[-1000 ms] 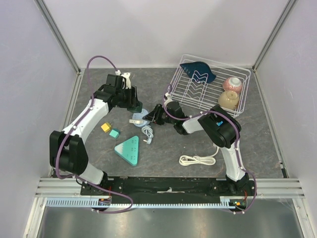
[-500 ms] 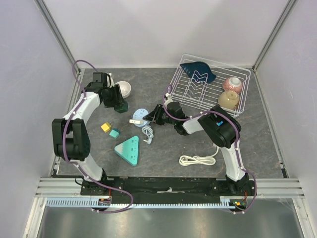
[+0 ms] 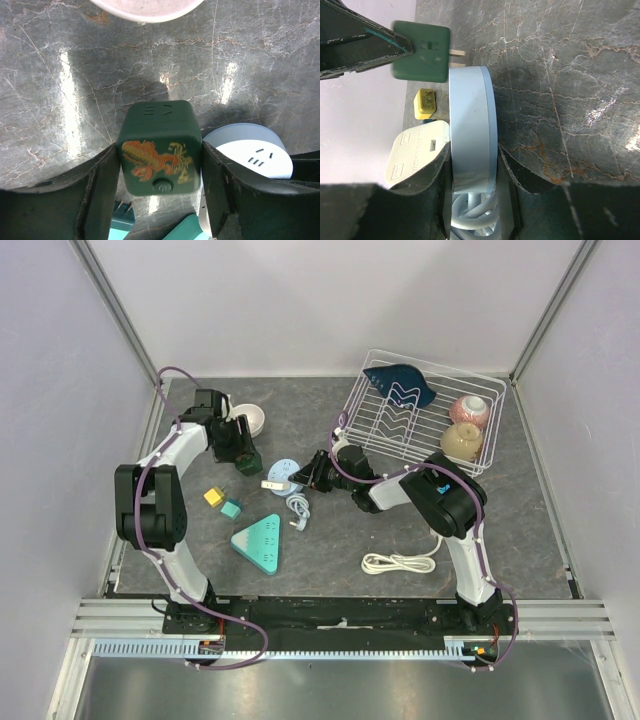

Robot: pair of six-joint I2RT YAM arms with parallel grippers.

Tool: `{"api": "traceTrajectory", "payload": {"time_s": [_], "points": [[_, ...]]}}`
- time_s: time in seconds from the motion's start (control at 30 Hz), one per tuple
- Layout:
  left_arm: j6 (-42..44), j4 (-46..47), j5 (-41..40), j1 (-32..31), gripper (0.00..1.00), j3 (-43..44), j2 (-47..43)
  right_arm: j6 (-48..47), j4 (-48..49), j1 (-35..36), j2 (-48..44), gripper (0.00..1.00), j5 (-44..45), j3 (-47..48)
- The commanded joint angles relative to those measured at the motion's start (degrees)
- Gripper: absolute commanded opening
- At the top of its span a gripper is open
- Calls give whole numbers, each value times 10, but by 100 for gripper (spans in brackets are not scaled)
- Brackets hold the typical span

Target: Pull the plug off the socket

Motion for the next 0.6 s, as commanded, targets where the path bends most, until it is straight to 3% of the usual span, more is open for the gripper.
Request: {"api": "traceTrajectory", "payload": {"time_s": [0.0,0.2,0.57], "points": [[-14,2,8,1,74,35,-5,-53,-92,-7,25,13,33,-22],[0,-15,-20,-9,85,36,-50,-49,-90,-7,25,13,34,-22],[26,-33,-45,-105,84,-68,-186,-32,-69,-7,31,13,25,-32]]}}
